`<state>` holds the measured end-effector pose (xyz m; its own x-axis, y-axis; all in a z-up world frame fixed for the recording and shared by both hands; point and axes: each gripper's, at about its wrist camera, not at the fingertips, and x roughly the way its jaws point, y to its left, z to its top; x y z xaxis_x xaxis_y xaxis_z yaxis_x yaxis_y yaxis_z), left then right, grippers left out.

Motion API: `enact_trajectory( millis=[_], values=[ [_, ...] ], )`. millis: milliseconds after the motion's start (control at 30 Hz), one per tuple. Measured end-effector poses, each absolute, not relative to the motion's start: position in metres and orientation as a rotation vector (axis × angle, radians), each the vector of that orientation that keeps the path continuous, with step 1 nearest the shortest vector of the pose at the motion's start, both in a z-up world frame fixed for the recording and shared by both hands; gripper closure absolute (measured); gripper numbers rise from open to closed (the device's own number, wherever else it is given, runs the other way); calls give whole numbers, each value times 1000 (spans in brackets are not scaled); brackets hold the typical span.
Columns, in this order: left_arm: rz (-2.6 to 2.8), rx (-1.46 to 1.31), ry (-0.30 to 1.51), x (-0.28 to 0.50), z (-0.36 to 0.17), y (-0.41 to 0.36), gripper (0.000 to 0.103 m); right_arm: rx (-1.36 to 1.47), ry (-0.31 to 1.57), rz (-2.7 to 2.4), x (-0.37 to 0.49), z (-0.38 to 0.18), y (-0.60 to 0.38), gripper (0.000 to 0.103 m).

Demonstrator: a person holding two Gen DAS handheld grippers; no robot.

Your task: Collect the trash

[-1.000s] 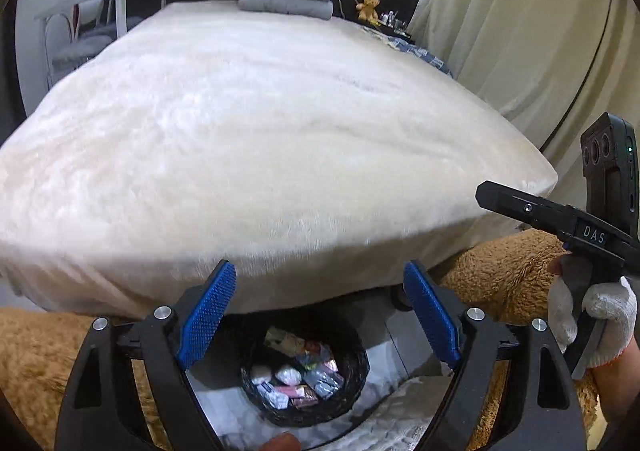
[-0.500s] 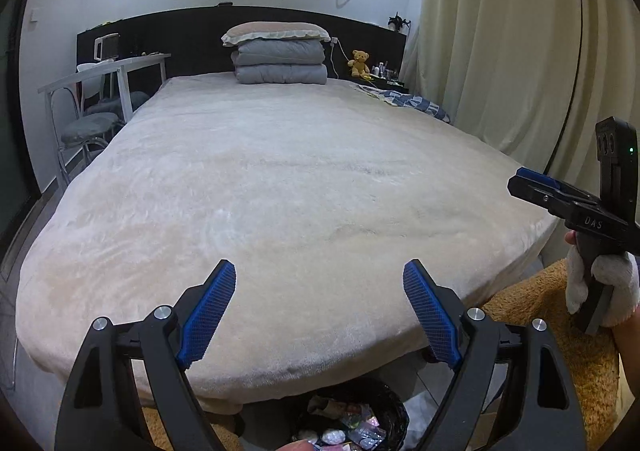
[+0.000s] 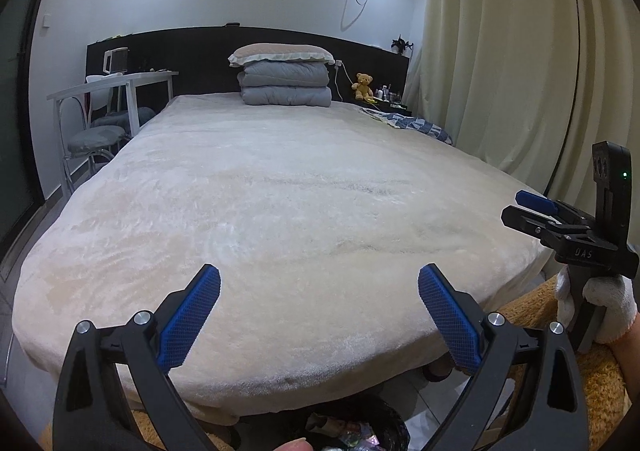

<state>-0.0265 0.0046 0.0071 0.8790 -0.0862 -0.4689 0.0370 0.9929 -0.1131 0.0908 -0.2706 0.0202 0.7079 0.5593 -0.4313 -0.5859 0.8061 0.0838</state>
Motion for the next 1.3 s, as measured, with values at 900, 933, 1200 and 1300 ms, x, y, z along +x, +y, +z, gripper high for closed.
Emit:
enact_trajectory(
  millis=[900,933,1200,1300],
  values=[
    [-49,-78,510,-25,5,0,7,-98,475,600,89,10,-262,5],
    [-48,-78,511,-25,5,0,7,-97,477,600,89,10,-262,5],
    [-47,-72,508,-25,4,0,7,-99,478,599,90,8,-262,5],
    [-46,-75,509,-25,4,0,7,-98,481,598,90,8,-262,5]
  ],
)
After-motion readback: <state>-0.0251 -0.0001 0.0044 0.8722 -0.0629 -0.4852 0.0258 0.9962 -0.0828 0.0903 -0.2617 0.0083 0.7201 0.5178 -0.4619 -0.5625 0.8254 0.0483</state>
